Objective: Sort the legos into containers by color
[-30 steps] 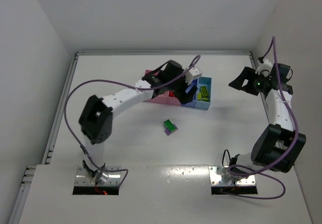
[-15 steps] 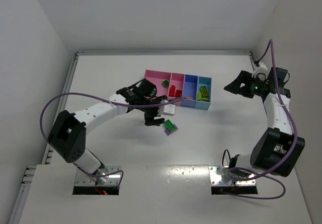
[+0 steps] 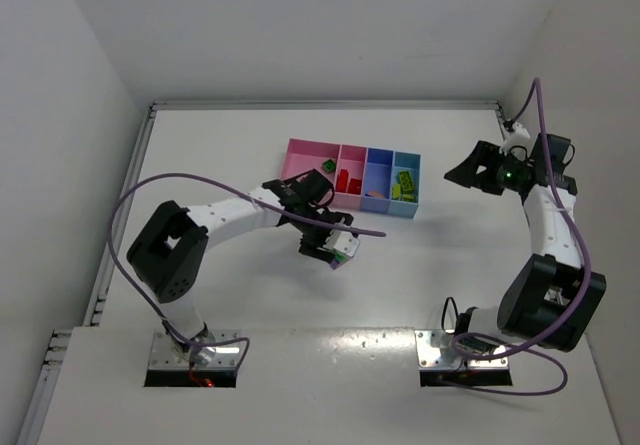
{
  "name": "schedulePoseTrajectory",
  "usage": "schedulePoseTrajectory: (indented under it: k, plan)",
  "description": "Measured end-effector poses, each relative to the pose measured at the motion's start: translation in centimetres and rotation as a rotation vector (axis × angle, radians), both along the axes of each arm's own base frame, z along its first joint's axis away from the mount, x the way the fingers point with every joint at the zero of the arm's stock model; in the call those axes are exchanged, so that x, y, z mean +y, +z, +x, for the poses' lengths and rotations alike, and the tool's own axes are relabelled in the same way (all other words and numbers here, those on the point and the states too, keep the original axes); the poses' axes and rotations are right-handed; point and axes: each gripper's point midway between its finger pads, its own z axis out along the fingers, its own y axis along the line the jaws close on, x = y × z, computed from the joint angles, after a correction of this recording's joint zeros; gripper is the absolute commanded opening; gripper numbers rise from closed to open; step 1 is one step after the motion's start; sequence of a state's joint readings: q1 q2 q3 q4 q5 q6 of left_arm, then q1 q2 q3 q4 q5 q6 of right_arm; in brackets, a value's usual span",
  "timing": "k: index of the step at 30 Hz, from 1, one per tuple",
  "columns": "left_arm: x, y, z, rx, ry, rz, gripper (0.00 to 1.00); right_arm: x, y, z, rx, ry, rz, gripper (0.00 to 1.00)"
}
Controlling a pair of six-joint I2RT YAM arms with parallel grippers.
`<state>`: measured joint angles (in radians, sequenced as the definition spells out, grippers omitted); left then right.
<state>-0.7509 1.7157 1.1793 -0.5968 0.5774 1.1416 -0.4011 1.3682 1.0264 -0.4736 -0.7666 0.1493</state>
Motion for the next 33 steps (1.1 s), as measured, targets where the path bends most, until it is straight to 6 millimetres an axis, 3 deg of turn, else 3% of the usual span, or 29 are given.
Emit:
schedulePoseTrajectory:
  k: [10, 23, 33]
  plan:
    - [-2.4, -1.3, 0.3, -0.023, -0.081, 0.011, 0.72, 0.0, -0.1, -0.1, 0.000, 0.005, -0.006, 0.78]
    - [-2.3, -3.4, 0.4, -0.001, -0.112, 0.044, 0.71, 0.0, -0.8, -0.1, 0.026, 0.005, 0.005, 0.78]
    - [-2.1, -4.1, 1.5, 0.012, -0.101, 0.050, 0.54, 0.0, -1.4, -0.2, 0.054, 0.004, 0.015, 0.78]
